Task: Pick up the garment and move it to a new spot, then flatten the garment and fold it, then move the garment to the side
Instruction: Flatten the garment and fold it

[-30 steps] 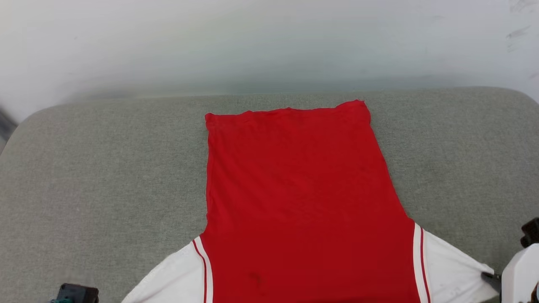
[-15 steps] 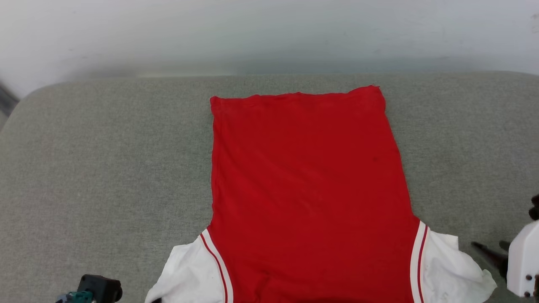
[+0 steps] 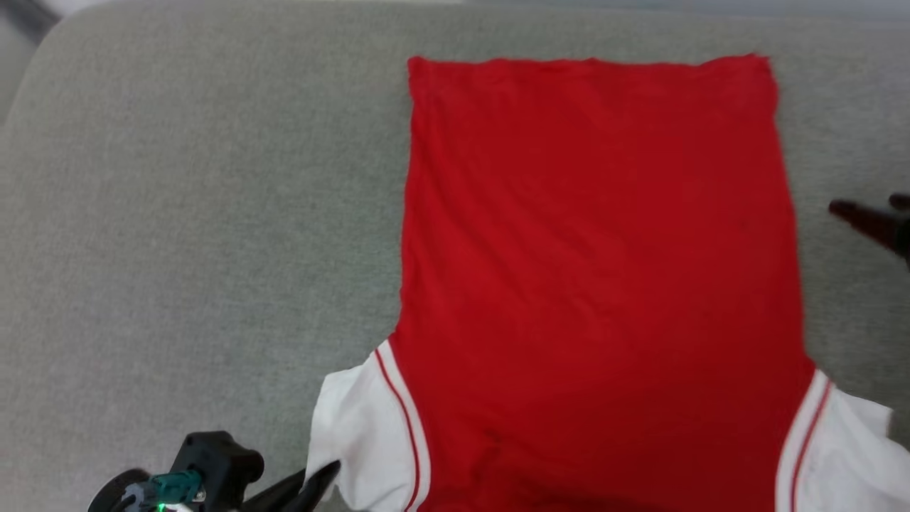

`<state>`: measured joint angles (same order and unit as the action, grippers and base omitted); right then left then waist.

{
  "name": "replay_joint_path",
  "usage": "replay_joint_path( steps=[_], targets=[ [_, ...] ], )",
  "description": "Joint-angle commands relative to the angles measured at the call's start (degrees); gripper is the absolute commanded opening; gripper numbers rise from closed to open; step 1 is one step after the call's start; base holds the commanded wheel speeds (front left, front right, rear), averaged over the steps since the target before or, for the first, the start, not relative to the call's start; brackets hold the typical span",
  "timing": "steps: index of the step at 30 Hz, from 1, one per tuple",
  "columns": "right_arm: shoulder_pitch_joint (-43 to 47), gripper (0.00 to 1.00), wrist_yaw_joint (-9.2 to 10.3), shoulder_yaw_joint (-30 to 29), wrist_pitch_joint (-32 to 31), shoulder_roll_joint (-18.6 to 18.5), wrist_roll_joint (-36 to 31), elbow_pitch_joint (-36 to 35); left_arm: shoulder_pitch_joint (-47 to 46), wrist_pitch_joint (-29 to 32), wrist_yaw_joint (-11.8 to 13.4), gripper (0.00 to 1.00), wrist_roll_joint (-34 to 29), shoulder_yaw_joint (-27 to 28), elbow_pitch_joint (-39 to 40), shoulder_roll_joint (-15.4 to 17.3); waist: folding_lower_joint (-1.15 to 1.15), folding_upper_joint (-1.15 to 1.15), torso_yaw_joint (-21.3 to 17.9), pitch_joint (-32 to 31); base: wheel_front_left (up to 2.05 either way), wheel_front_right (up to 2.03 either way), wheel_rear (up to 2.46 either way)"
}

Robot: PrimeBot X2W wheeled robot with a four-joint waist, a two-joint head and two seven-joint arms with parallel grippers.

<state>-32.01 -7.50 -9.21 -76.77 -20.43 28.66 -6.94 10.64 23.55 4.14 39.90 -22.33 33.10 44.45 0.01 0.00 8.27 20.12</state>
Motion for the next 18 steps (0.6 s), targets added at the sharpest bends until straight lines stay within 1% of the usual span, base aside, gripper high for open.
replay_joint_path(
  steps=[1,2,5,7,13,18],
  targets=[
    [-2.93,1.0,0.02,-0.37,-1.64,0.16,-1.7,0.96,-1.7,0.0,-0.49,0.0,-0.6,-0.36,0.64,-0.38,-0.01,0.0,5.24,5.87,0.0,0.0,0.0],
    [-9.56,1.0,0.02,-0.76,-4.72,-0.05,-6.07,4.02,-4.12,-0.19,-1.18,0.0,-1.81,-1.04,1.59,-1.09,-0.01,0.0,7.73,9.01,0.0,0.0,0.0],
    [-15.12,1.0,0.02,-1.29,-7.21,-0.12,-10.17,7.55,-6.07,-0.4,-1.86,0.0,-2.69,-2.09,2.35,-1.89,-0.01,0.0,9.87,11.63,0.0,0.0,0.0],
    [-18.33,1.0,0.02,-0.74,-8.63,-1.14,-12.9,9.6,-7.19,-0.32,-2.66,0.0,-2.87,-2.91,2.8,-2.66,-0.01,0.0,11.14,13.06,0.0,0.0,0.0],
    [-25.2,1.0,0.02,-1.47,-10.01,-3.24,-18.78,14.37,-10.0,-0.9,-4.43,0.0,-3.13,-4.44,2.39,-4.17,-0.01,0.0,14.29,16.32,0.0,0.0,0.0],
    [-27.7,1.0,0.02,-1.86,-10.6,-3.8,-20.43,16.1,-11.45,-1.86,-4.52,0.0,-3.21,-4.54,1.12,-5.43,-0.01,0.0,15.77,18.11,0.0,0.0,0.0]
  ],
)
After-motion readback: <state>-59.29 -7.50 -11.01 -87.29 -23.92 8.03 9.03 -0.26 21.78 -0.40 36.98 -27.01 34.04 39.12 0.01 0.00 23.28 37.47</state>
